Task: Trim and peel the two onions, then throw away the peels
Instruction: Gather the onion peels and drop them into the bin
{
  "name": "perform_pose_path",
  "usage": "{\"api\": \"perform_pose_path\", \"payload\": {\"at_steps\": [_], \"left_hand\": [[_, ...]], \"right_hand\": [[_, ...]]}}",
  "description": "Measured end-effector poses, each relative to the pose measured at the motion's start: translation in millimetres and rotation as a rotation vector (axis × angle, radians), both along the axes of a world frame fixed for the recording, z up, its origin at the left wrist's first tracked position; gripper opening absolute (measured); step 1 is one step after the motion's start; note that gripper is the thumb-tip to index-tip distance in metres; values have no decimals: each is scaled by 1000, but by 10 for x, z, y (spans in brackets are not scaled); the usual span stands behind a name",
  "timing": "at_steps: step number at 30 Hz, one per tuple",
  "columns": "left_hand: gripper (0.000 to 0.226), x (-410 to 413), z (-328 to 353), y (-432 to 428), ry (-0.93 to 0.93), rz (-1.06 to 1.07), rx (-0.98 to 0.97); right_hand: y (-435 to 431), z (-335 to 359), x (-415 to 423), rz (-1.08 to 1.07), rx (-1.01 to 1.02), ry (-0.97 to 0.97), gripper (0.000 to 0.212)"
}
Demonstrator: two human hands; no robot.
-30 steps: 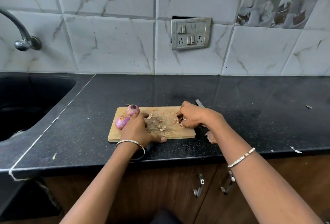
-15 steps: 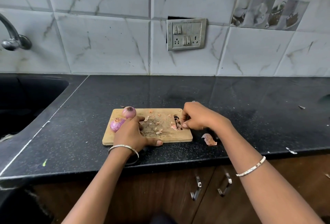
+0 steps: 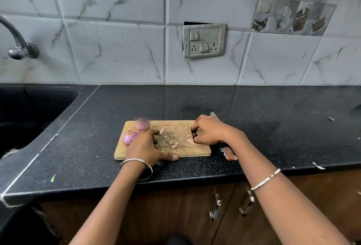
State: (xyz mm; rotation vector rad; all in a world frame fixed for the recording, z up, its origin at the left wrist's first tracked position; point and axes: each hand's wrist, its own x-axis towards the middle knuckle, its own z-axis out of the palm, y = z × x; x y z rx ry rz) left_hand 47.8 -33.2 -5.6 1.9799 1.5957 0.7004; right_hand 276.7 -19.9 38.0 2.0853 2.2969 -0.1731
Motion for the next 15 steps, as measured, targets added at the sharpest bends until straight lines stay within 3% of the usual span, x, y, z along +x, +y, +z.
{"api": "perform_pose_path", "payload": {"at_steps": [4,8,15], "left_hand": [[110,2,1,-1,-18,6,-6],[109,8,-2,1,-36,11,-18],[108,1,-19,-5,-55,27,-15]], "right_hand": [[10,68,35,14,-67,37,48],[-7,93,48,64,11,88,12],[-118,32,29,66,-41,46,20]]}}
